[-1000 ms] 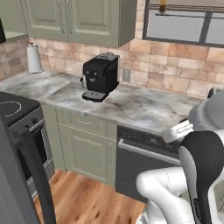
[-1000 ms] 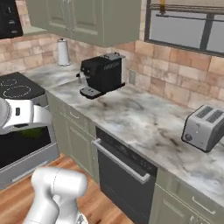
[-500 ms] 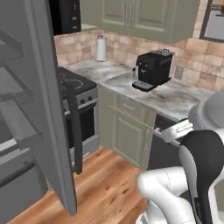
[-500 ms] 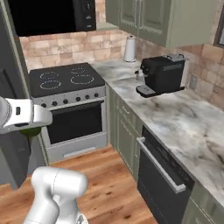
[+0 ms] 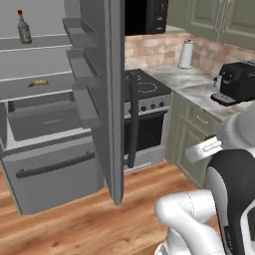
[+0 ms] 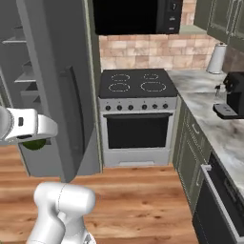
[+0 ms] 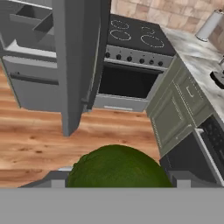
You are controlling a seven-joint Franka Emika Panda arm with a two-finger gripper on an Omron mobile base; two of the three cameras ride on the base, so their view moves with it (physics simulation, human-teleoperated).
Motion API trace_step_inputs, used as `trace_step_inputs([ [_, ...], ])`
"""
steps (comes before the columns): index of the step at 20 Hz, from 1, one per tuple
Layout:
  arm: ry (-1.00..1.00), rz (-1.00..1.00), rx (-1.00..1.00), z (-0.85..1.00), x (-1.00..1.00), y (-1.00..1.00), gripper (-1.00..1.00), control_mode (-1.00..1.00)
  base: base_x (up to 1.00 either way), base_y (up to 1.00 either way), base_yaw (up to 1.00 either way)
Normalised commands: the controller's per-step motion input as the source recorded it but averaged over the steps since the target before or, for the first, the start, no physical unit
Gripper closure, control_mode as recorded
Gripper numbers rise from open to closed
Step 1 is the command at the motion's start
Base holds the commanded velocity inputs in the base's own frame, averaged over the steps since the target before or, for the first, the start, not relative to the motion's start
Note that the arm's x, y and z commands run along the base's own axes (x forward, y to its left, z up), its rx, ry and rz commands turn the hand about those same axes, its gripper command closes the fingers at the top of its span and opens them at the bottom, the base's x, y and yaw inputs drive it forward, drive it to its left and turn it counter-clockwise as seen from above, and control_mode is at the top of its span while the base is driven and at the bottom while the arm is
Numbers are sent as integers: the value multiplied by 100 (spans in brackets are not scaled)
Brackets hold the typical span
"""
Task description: Place the liquor on the top shelf of the fridge to keep it out of children's reach, and place the banana and lime on lower shelves for easy access.
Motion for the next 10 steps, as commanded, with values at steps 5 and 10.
trace_step_inputs([
  [5, 0, 0, 0, 0, 0, 0, 100, 100, 15, 61, 44],
  [10, 0, 0, 0, 0, 0, 0, 100, 100, 36, 78, 24],
])
